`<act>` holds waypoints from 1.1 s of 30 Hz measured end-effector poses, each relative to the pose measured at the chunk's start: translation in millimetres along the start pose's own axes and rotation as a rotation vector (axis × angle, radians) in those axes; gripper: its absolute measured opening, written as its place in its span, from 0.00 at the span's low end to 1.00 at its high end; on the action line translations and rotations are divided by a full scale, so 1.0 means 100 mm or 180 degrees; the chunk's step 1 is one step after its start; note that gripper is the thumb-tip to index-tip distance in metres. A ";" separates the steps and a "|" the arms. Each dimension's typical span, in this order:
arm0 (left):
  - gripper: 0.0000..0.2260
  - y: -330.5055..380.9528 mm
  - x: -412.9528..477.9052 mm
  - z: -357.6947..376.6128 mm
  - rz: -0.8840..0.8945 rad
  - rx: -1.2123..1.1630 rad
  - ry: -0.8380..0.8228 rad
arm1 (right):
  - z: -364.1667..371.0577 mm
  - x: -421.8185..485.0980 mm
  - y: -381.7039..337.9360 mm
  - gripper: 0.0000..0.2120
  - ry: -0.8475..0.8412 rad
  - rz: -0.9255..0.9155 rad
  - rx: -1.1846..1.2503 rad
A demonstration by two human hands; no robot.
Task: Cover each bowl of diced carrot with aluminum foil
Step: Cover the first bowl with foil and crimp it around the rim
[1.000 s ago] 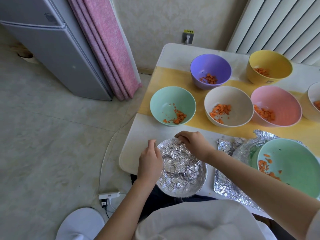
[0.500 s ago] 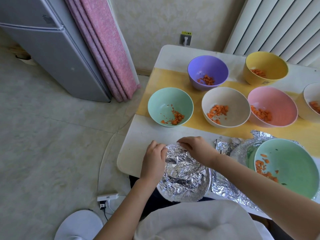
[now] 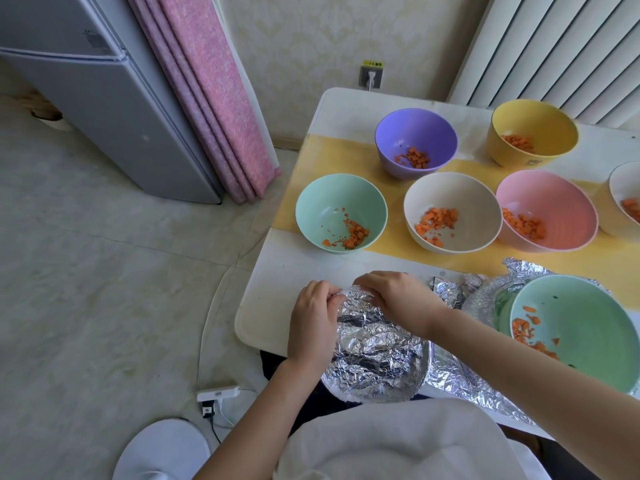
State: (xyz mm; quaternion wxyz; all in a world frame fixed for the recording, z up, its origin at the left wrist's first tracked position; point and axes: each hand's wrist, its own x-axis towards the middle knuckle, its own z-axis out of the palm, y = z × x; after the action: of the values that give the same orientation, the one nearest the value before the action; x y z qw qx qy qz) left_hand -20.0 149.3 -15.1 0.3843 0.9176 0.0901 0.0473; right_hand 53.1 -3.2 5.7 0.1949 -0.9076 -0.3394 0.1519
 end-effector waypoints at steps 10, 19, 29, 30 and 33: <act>0.04 0.02 0.00 0.00 0.0076 -0.0009 -0.0017 | 0.01 0.05 0.00 0.15 -0.0021 -0.0253 0.0063; 0.07 -0.05 0.00 -0.01 0.0069 -0.0031 -0.0143 | 0.05 0.04 -0.01 0.16 0.0085 -0.0292 0.0111; 0.08 0.02 0.01 -0.01 0.0022 0.0217 -0.0045 | 0.06 0.17 0.00 0.13 -0.0416 0.0049 0.0259; 0.08 0.02 0.01 -0.01 0.0017 0.0220 -0.0066 | 0.07 0.19 0.01 0.13 -0.0460 0.0059 0.0229; 0.08 0.02 0.01 -0.03 -0.0050 0.0194 -0.0121 | 0.09 0.22 0.01 0.13 -0.0523 0.0068 0.0238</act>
State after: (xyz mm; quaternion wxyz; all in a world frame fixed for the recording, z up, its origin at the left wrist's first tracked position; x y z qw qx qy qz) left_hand -18.8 150.1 -11.9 0.3582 0.9288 0.0915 0.0241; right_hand 66.0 13.2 -5.8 0.1985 -0.8878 -0.3386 0.2404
